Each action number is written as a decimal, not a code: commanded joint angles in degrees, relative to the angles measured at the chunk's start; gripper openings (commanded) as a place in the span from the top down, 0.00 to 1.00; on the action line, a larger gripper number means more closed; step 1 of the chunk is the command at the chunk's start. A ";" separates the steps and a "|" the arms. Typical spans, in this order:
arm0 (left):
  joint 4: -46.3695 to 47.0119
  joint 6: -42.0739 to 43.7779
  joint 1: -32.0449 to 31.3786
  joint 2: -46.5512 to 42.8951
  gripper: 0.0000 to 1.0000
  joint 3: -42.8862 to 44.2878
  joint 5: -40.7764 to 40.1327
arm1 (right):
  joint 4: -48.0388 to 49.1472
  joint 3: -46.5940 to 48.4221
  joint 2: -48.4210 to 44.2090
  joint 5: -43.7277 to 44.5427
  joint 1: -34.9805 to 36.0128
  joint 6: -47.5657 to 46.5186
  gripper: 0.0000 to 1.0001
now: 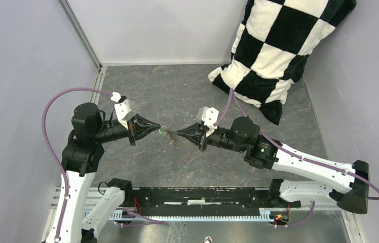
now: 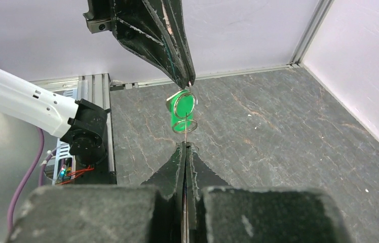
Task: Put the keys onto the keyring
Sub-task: Adjust the key on the keyring.
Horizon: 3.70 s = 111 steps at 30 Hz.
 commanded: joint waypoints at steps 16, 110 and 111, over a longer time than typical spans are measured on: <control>-1.15 5.58 -0.03 -1.34 0.98 -1.74 7.35 | 3.90 2.36 -0.85 -5.45 0.19 0.70 0.99; 12.49 -31.62 -0.11 -2.36 0.98 -6.20 -8.53 | 1.62 7.62 11.02 16.73 6.36 -1.09 0.76; 12.56 -31.51 -0.11 -2.40 0.98 -6.06 -8.52 | 0.44 7.35 10.66 16.32 6.39 -1.34 0.68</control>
